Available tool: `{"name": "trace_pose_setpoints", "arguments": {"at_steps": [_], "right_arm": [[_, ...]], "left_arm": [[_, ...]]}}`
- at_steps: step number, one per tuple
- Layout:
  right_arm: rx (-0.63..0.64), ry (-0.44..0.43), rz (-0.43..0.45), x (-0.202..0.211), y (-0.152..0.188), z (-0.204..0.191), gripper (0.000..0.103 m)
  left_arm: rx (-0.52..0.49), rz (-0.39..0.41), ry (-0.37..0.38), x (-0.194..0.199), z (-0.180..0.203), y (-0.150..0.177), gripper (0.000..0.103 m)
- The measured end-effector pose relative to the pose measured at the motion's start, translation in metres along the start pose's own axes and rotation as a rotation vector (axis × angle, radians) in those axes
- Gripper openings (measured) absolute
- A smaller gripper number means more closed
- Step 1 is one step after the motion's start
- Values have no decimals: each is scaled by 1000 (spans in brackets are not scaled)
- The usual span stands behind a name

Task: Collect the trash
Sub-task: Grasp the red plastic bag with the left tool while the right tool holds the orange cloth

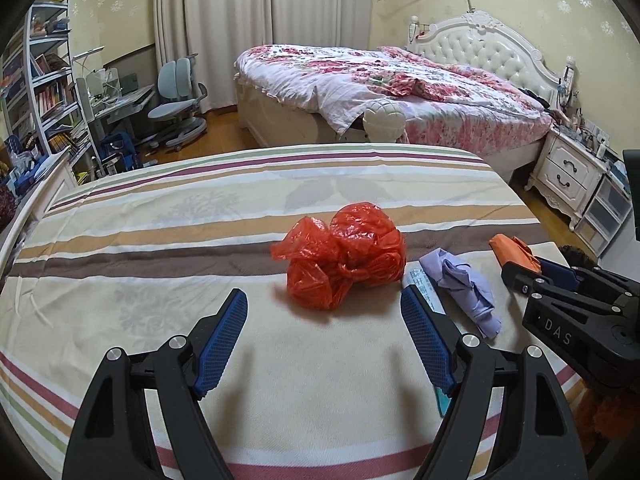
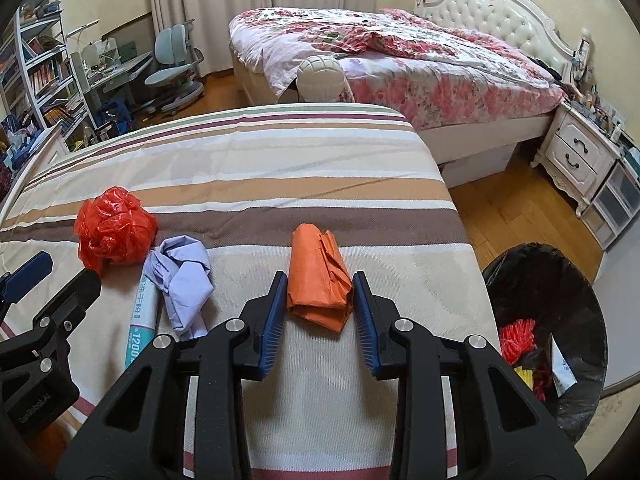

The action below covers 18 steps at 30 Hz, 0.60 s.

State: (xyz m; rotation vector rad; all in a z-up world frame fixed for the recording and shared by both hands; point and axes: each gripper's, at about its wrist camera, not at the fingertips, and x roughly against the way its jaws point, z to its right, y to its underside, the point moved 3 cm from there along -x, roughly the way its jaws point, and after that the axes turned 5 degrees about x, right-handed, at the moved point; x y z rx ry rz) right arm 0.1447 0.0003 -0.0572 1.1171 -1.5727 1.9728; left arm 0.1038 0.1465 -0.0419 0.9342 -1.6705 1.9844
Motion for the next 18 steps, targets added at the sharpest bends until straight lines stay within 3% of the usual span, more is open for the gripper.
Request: {"name": "trace_pose_setpoints", "arguments": {"at_steps": [18], "right_arm": [[3,1,-2,-6,-9,2,33]], "left_arm": [[3,-5,14,-15,8,-16,77]]}}
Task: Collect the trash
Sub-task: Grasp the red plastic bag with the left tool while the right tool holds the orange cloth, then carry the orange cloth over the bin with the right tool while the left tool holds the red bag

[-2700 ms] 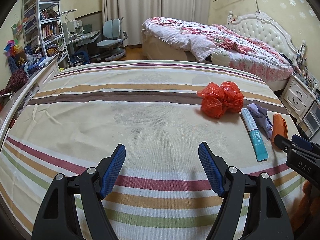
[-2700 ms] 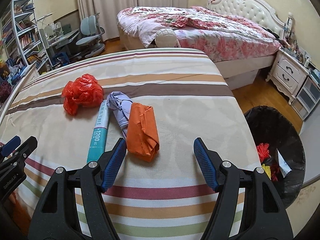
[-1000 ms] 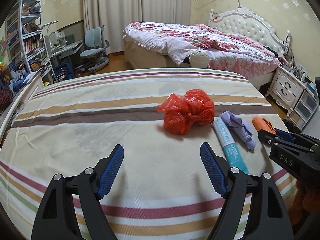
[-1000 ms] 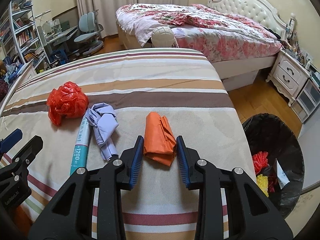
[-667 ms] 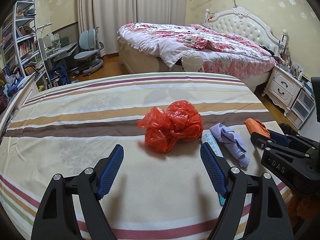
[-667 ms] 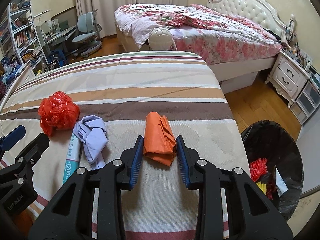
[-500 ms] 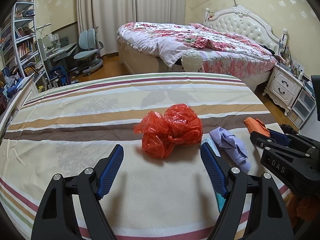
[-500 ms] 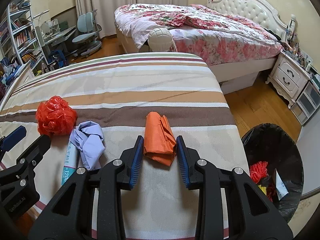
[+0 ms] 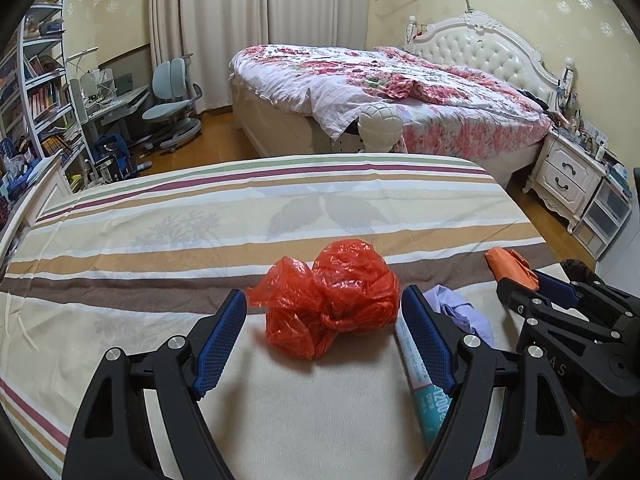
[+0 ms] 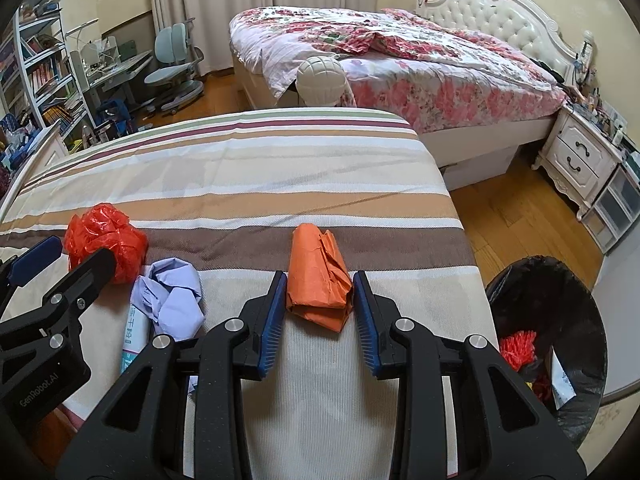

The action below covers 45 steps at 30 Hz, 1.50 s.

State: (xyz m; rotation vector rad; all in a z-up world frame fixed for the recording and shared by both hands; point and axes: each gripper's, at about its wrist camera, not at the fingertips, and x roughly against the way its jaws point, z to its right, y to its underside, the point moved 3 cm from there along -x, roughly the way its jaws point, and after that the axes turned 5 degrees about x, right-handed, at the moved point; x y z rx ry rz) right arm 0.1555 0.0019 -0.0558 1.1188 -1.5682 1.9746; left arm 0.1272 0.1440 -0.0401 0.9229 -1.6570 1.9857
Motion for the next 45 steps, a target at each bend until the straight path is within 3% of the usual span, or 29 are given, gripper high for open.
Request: {"name": "trace_pose_setpoints", "arguments": {"at_steps": [6,10,16,32,45], "right_arm": [[1,2,0,0,0,0,33],[1,2,1,-1,-1,0,33],[-10,-1,8,-4,-10,4,32],[-26,-10,49,26,18,6,32],[-43,8,64,61,55,14,32]], "left_arm": [[15,-30,10,-7,-3,-3,77],[-4,-42,24,-8,-1,-2,65],[2,-33,47,-5,-4,-1,60],[69,28,-5,30,-29,11,59],[28,37,47,64,5,40,59]]}}
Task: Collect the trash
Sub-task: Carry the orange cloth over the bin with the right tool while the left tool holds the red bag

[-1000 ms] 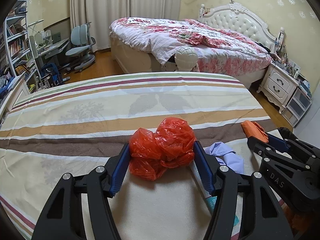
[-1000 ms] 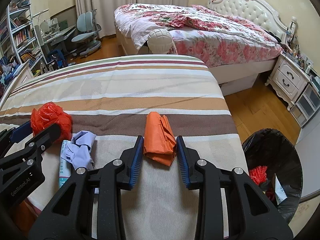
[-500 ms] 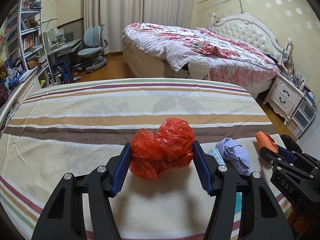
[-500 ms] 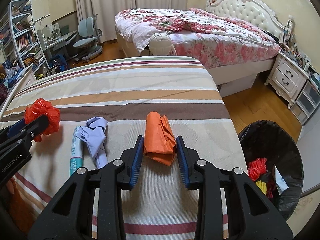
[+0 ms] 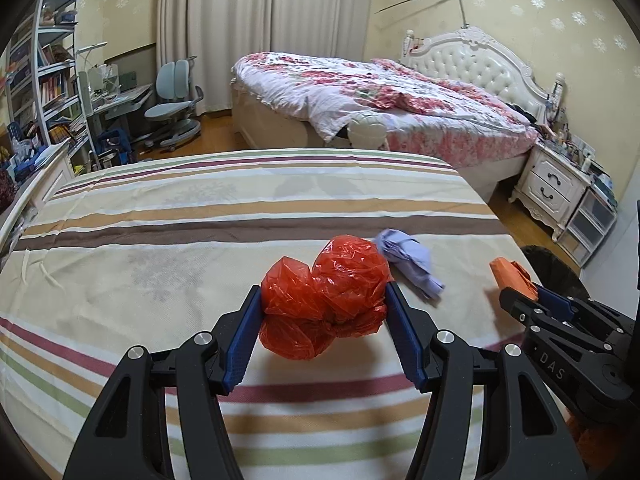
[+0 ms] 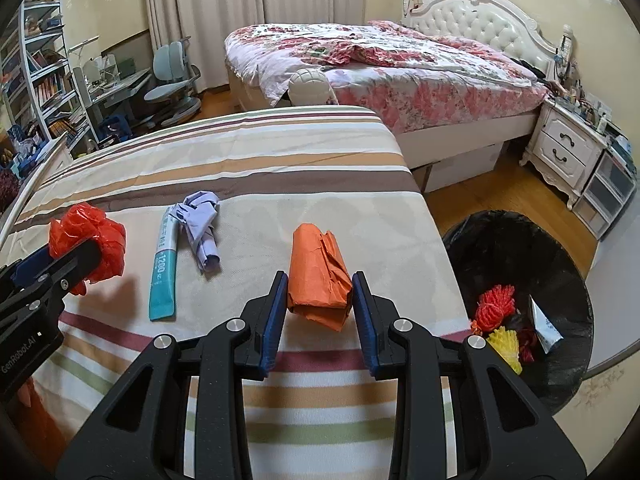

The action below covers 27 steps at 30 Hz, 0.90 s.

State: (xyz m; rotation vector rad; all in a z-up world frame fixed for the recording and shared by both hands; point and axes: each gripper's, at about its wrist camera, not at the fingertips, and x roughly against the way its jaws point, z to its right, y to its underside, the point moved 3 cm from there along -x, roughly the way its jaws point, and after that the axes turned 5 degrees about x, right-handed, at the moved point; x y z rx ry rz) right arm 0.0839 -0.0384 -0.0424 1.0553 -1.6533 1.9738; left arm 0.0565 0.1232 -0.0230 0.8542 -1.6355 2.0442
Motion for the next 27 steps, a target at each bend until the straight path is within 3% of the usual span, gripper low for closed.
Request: {"name": "trace_pose_setpoints", "arguments": {"at_steps": [11,27], "right_arm": [[-52,49,44,35,19,38,32],[-188,161,68,56,44,128,32]], "left_arm": [[-84,23,60,19,49,15,59],[-237,20,163,15,142,33,59]]}}
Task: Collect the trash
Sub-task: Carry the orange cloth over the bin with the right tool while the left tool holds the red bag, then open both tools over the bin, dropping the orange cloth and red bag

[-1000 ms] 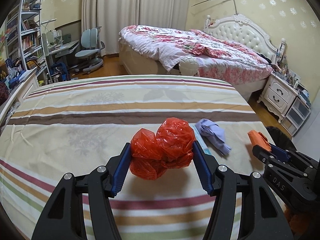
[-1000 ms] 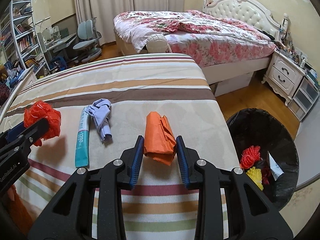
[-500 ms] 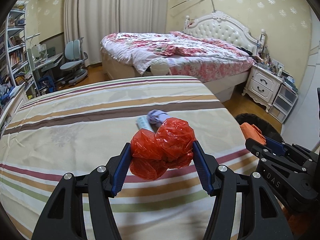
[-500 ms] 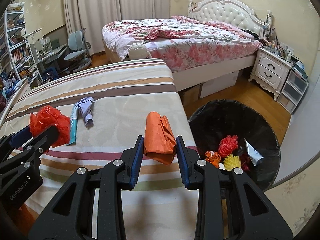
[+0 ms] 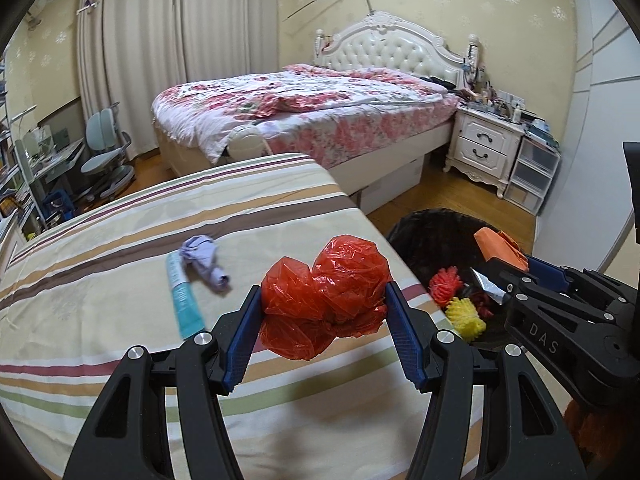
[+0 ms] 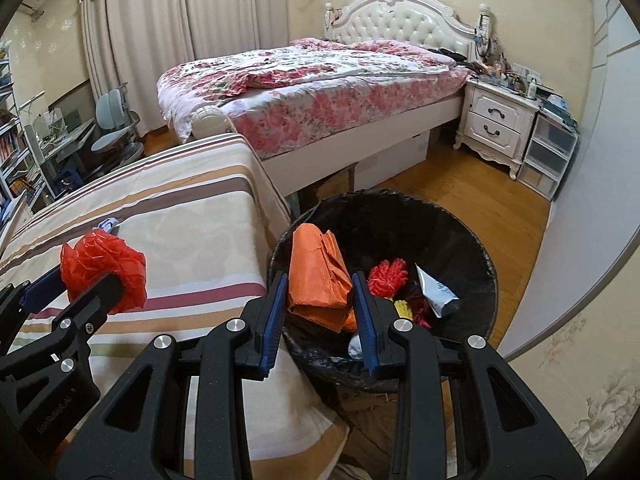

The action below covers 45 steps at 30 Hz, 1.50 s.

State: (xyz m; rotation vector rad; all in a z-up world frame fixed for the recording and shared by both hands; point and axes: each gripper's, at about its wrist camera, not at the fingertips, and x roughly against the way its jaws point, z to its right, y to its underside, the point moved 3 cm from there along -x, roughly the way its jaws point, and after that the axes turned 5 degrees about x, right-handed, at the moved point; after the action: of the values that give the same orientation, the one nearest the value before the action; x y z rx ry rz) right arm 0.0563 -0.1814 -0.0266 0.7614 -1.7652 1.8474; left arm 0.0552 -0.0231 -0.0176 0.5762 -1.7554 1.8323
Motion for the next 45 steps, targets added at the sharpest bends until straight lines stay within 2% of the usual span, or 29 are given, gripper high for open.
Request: {"name": "trace_pose_setpoints", "arguments": {"at_steps": [18,36,42,45], "right_arm": [[-90,93,-18,-30,-7,70,32],[-154,102,-48,-61,-9,99,33],[-177,110,-51,-66,-7,107,33],[-179,113,-54,-67,-6,108,35]], "left_arm": [[-79,-29,43,-55,69,-23,59],[-106,-82,36,-95,95,-30,60],[-103,-92,29,-99,97,-33,64],[-98,-90,23,-98,96,-33,69]]}}
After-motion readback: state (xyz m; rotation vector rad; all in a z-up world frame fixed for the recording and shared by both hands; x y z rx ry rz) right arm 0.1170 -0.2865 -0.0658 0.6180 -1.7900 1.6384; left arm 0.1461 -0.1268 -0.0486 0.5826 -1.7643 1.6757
